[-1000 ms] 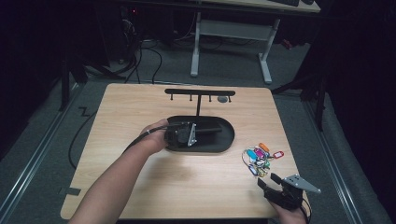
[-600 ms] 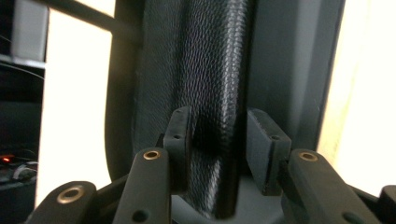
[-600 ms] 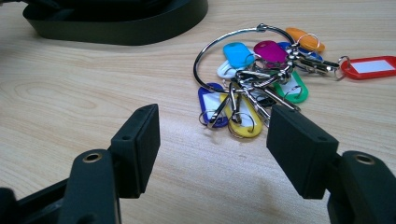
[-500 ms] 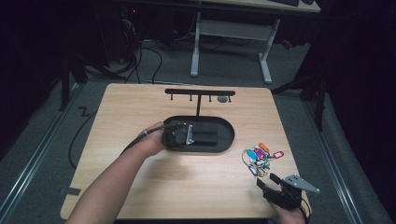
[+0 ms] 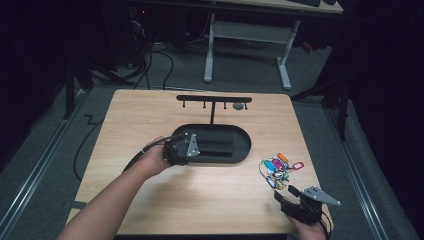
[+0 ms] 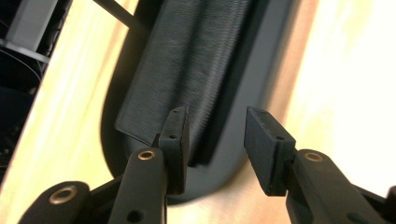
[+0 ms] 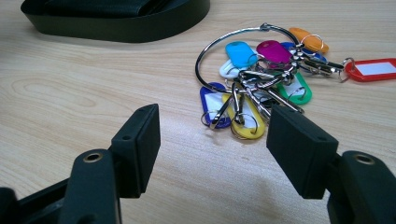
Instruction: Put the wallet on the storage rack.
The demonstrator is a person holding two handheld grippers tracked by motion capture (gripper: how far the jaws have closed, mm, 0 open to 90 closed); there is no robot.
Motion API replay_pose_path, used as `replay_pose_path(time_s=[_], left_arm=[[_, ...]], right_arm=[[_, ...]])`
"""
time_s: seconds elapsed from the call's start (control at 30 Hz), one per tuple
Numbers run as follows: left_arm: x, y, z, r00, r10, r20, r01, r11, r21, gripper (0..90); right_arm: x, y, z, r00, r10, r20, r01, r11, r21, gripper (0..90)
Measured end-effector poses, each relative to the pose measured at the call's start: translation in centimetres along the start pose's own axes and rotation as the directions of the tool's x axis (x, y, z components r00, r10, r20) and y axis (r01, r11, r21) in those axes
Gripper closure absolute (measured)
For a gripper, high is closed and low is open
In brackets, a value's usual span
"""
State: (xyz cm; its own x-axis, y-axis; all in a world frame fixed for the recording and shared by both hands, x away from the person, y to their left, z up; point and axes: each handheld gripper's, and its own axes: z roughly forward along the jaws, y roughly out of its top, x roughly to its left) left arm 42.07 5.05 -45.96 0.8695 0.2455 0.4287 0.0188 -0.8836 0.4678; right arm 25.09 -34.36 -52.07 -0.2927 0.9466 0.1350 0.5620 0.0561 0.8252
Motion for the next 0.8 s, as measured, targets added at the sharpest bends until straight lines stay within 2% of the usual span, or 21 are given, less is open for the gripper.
replay_pose_path(time_s=[0.13, 0.23, 0.33, 0.47, 0.53, 0.6, 0.63, 0.73, 0.8], left_arm=[[-1.1, -1.1, -0.8, 0.9981, -0.059, 0.015, 0.060, 0.9976, -0.036, 59.6], [-2.0, -2.1, -1.3, 0.9946, -0.100, 0.029, 0.102, 0.9916, -0.079, 59.3], [-3.0, -3.2, -1.6, 0.9902, -0.135, 0.035, 0.138, 0.9854, -0.100, 58.2], [-4.4, -4.6, -2.3, 0.9815, -0.187, 0.039, 0.191, 0.9711, -0.143, 58.2], [-5.1, -5.2, -2.6, 0.9793, -0.199, 0.036, 0.202, 0.9678, -0.150, 58.4], [-5.7, -5.8, -2.9, 0.9720, -0.231, 0.046, 0.235, 0.9584, -0.162, 58.3], [-6.0, -6.1, -3.1, 0.9664, -0.252, 0.051, 0.257, 0.9508, -0.173, 58.3], [-6.8, -6.9, -3.6, 0.9600, -0.276, 0.046, 0.280, 0.9430, -0.180, 58.1], [-7.4, -7.5, -4.1, 0.9529, -0.300, 0.041, 0.303, 0.9338, -0.191, 58.1]], right_arm=[[0.1, 0.1, 0.1, 1.0000, -0.005, 0.002, 0.005, 1.000, 0.001, 35.6], [0.3, 0.1, 0.2, 1.0000, -0.004, 0.001, 0.004, 1.000, 0.004, 35.8], [0.2, 0.1, 0.3, 0.9999, -0.011, 0.001, 0.011, 1.000, 0.005, 36.1], [0.3, 0.3, 0.5, 0.9999, -0.012, -0.002, 0.012, 1.000, 0.003, 36.4], [0.5, 0.5, 0.6, 0.9998, -0.018, -0.004, 0.018, 1.000, 0.003, 36.6], [0.6, 0.6, 0.8, 0.9997, -0.025, -0.009, 0.025, 1.000, 0.004, 37.0], [0.6, 0.6, 0.9, 0.9996, -0.027, -0.011, 0.027, 1.000, 0.003, 37.2], [0.7, 0.8, 1.1, 0.9995, -0.025, -0.019, 0.025, 1.000, 0.004, 37.7], [0.8, 0.8, 1.2, 0.9993, -0.028, -0.023, 0.028, 1.000, 0.006, 37.7]])
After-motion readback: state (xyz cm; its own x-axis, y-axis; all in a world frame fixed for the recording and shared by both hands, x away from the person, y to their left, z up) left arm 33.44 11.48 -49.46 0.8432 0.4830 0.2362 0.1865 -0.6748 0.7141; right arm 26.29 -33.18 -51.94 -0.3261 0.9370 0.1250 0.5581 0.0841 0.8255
